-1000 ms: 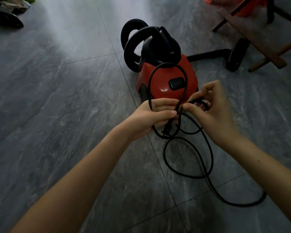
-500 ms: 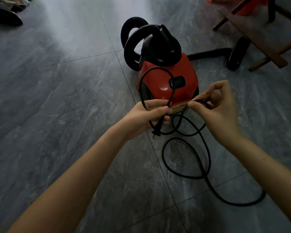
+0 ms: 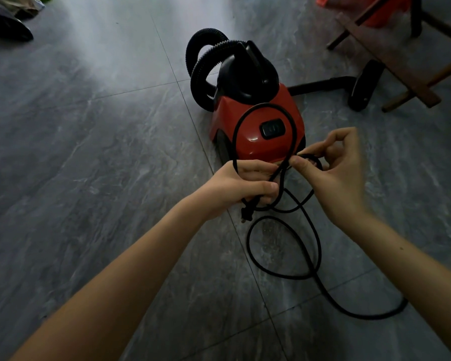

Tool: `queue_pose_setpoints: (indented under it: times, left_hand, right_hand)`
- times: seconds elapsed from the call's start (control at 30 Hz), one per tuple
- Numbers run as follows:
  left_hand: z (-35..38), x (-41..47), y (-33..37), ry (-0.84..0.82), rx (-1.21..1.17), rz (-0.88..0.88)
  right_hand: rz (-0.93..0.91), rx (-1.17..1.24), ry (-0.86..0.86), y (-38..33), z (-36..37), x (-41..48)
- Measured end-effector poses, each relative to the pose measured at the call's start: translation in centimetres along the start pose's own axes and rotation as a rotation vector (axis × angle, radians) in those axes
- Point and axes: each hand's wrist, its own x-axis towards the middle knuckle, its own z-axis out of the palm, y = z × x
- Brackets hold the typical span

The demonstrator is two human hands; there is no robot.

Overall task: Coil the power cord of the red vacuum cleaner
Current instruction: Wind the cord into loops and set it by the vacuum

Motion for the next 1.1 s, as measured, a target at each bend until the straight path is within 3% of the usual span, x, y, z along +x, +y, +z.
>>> queue_pose_setpoints:
  times: [0.43, 0.73, 0.97, 1.1]
  left_hand:
    - [-0.2, 0.0, -0.9, -0.01, -0.015, 0.036]
    - [-4.3, -0.6, -1.1, 0.058, -0.191, 0.038]
    - [-5.9, -1.0, -0.7, 0.101, 0.028, -0.121]
    - [-5.7, -1.0, -0.1, 0.017, 0.164, -0.211]
  right_hand:
    - [0.005, -0.031, -0.173, 0.8, 0.3, -0.2]
    - [0.261, -0.054, -0.459, 5.4, -1.6, -1.0]
    - [0.156, -0.072, -0.34, 4.0, -1.9, 0.3]
    - [0.009, -0.199, -0.299, 2.6, -2.4, 1.4]
